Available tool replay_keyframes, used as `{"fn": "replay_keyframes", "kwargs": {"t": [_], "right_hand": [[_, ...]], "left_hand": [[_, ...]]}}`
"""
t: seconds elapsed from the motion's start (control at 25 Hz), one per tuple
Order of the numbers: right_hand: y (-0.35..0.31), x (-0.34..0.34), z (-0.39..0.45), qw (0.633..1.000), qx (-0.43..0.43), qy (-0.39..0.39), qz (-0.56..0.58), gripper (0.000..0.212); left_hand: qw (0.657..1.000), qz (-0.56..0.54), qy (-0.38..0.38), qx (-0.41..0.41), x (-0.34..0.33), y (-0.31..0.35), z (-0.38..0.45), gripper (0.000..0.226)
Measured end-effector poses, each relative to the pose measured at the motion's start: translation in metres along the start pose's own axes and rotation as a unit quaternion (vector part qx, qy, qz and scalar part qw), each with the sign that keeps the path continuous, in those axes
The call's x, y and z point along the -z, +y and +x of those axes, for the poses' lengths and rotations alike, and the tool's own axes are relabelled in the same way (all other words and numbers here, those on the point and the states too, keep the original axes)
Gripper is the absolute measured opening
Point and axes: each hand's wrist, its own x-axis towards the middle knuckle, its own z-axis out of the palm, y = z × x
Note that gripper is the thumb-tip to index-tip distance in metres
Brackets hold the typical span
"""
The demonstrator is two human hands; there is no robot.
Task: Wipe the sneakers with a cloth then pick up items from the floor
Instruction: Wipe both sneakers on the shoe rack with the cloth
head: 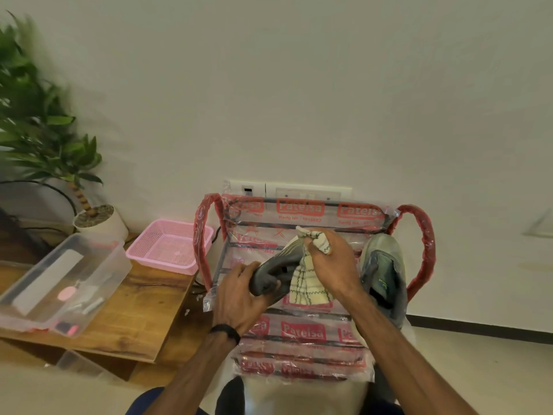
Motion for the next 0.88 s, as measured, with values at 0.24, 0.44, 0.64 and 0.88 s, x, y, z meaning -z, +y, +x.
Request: {"fn": "replay_keyframes", "kwargs": {"t": [0.24,0.44,0.64,0.88], "right_hand": [[-0.019,0.009,-0.011,0.997,-0.023,0.013,0.070,0.020],[-0.015,-0.011,-0.014,0.998,-0.020,-0.006,0.056,0.016],[0.015,-0.066,-0.015,0.994,-0.066,-0.082,-0.020,0.015],[0.034,-0.081,-0.011,0.991,-0.108,-0.071,-0.033,0.014]], "left_hand": [[0.936,-0.204,0.126,0.259,0.018,-0.012,-0.036,0.062],[0.854,-0.294,0.190,0.386,0.011,-0.005,-0.040,0.058],[0.925,-0.206,0.125,0.294,-0.002,-0.011,-0.055,0.076],[0.982,-0.037,0.049,0.177,-0.007,-0.022,-0.065,0.110]]}}
